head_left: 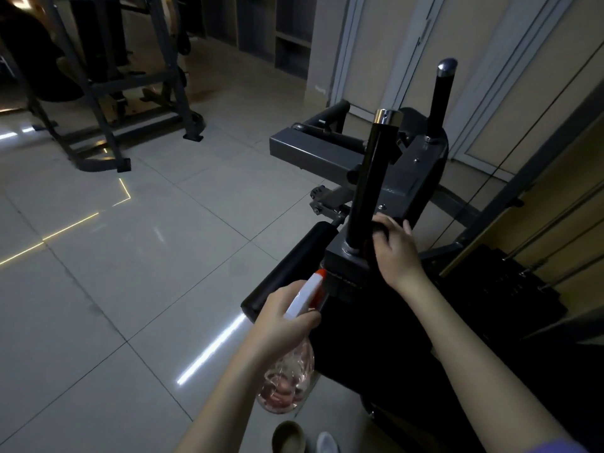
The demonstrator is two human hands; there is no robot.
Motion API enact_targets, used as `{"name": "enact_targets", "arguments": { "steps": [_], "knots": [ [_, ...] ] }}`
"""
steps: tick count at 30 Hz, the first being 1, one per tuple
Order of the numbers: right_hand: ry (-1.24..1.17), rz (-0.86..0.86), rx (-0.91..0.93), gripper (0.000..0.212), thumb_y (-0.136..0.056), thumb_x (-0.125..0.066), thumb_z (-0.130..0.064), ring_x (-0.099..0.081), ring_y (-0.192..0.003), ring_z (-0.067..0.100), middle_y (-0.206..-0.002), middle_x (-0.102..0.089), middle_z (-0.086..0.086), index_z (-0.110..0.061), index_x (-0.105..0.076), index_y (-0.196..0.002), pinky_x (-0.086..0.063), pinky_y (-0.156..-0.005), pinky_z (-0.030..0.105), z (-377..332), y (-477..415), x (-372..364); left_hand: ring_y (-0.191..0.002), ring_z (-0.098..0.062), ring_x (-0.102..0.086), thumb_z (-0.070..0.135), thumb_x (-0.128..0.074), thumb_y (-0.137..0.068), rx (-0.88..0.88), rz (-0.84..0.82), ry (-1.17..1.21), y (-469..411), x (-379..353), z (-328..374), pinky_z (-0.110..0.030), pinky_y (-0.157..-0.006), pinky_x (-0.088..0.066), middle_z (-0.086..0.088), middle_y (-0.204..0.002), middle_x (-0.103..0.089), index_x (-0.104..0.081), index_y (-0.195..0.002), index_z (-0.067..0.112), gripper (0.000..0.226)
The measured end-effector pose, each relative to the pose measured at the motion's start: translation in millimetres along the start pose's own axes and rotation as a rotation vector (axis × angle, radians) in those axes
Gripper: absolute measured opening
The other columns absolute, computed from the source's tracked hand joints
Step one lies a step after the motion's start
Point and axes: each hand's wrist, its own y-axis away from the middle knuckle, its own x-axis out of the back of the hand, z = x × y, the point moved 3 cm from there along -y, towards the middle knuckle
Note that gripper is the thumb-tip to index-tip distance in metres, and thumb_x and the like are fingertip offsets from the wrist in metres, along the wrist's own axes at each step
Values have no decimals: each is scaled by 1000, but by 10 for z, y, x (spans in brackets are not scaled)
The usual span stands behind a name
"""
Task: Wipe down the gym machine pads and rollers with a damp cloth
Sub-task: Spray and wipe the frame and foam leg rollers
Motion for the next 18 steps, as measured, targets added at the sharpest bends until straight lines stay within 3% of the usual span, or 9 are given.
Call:
{"name": "enact_targets", "arguments": {
  "steps": [3,5,7,9,11,14,18],
  "knots": [
    [92,-71,-86,26,-97,-33,-17,-46,-123,24,-121,-60,7,-14,-57,-105,-2,-118,38,4,-286,-28,-88,-31,-63,24,-57,-66,-22,-25,-26,10,-52,29,-40,-68,-51,-11,-98,-65,-63,-92,26,27],
    [133,-65,-108,24,-95,-33,-18,-50,-117,21,-117,-60,7,-16,-56,-102,-2,-117,39,-2,-374,-77,-85,-33,-63,21,-57,-66,-20,-28,-22,25,-82,18,-36,-66,-49,-16,-100,-64,-63,-95,17,30],
    [103,-9,-103,25,-95,-38,-17,-49,-118,22,-121,-58,7,-13,-59,-108,-6,-117,38,22,-297,-86,-76,-24,-62,20,-57,-66,-30,-48,-12,63,-118,34,-32,-65,-47,-17,-100,-64,-63,-95,14,31],
    [-12,40,-109,23,-96,-44,-16,-45,-121,27,-129,-53,8,-10,-60,-111,-19,-113,35,55,-143,-83,-73,-14,-59,21,-57,-65,-33,-56,5,90,-141,51,-31,-65,-47,-17,-100,-64,-64,-96,13,33],
    [-155,52,-124,24,-95,-48,-14,-42,-128,26,-137,-48,9,-11,-61,-114,-29,-105,27,100,14,-102,-70,-10,-58,19,-60,-68,-33,-55,18,114,-175,78,-29,-64,-47,-14,-97,-65,-64,-94,18,26],
    [-224,81,-127,26,-95,-49,-15,-38,-134,22,-142,-44,12,-13,-58,-119,-26,-97,15,113,150,-129,-67,-5,-55,18,-63,-76,-47,-65,-5,125,-226,105,-26,-65,-46,1,-86,-59,-59,-89,33,20],
    [-306,139,-178,29,-97,-47,-22,-35,-136,21,-146,-40,11,-14,-56,-124,-23,-96,11,62,227,-142,-69,-4,-56,28,-56,-63,-52,-66,-13,106,-270,130,-22,-64,-44,5,-87,-58,-59,-89,40,29]
  ]
}}
